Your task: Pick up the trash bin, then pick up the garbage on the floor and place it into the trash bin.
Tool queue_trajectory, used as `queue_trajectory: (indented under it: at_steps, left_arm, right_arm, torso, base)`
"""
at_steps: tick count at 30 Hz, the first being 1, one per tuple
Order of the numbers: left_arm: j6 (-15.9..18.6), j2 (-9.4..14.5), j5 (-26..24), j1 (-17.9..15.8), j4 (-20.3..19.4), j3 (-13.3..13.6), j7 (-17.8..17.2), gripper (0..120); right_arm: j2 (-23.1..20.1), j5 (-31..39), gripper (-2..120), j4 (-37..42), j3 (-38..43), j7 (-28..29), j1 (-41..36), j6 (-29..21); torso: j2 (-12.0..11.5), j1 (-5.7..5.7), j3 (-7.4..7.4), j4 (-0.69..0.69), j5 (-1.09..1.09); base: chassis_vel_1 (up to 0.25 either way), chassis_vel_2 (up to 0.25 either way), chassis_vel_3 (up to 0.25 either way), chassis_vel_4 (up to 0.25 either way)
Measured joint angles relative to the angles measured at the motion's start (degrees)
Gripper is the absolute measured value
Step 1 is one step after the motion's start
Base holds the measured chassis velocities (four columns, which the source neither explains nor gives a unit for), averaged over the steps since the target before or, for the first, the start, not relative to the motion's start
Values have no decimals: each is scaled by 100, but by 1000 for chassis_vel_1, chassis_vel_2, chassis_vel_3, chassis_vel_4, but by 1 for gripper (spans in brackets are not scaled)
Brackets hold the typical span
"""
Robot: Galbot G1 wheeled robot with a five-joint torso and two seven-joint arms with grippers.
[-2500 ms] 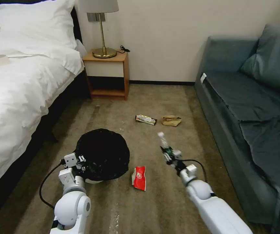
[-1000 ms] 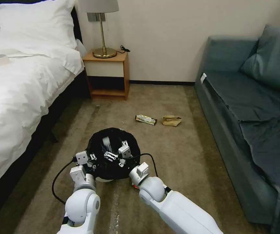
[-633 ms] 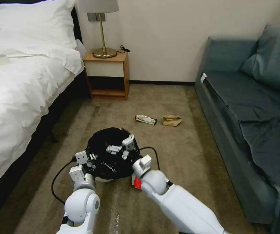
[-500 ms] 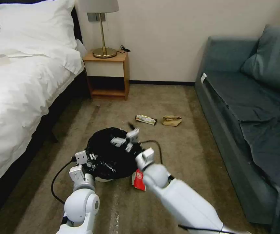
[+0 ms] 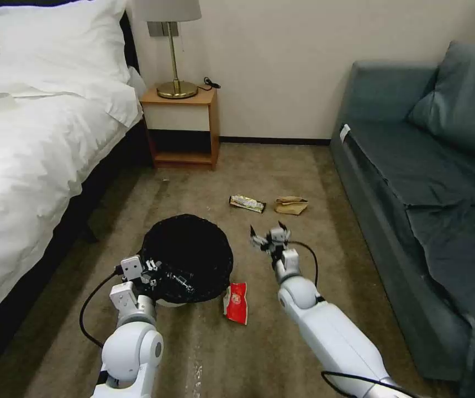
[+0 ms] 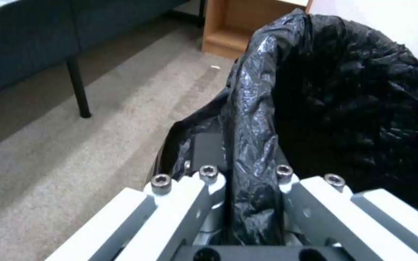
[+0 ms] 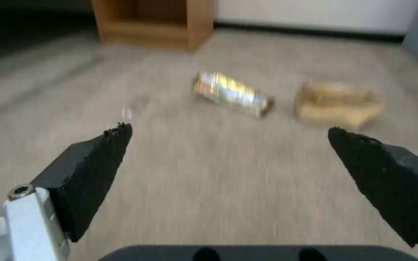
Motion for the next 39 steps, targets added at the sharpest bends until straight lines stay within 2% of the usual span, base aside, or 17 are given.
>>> queue_trajectory:
  at_steps: [5, 19, 21, 24, 27, 39]
  left_arm:
    - [7, -3, -6, 34, -98, -26, 0, 4]
    - [7, -36, -1, 97, -149, -62, -1, 4]
    - [5, -67, 13, 96, -145, -60, -2, 4]
    - [-2, -80, 16, 95, -132, -59, -2, 4]
    - [-37, -105, 30, 94, -73, -46, -2, 4]
    - [-62, -187, 126, 80, -22, -8, 1, 4]
  right_arm:
    - [80, -42, 100, -357, -198, -161, -233, 163]
    - [48, -83, 100, -328, -1174, -591, -389, 326]
    - [-114, 190, 100, -98, -1547, -706, -348, 115]
    - [-183, 358, 100, 28, -1674, -704, -323, -13]
    - [-319, 830, 100, 358, -1928, -582, -128, -456]
    - [-355, 1468, 100, 411, -2147, -416, 208, -1510]
  torso:
    - [0, 0, 0, 1, 0]
    - [0, 0, 0, 1, 0]
    - [0, 0, 0, 1, 0]
    - [0, 0, 0, 1, 0]
    - [0, 0, 0, 1, 0]
    - [0, 0, 1, 1, 0]
  base:
    - [0, 0, 0, 0]
    - [0, 0, 0, 0]
    - [0, 0, 0, 0]
    - [0, 0, 0, 0]
    - [0, 0, 0, 0]
    - [0, 0, 0, 0]
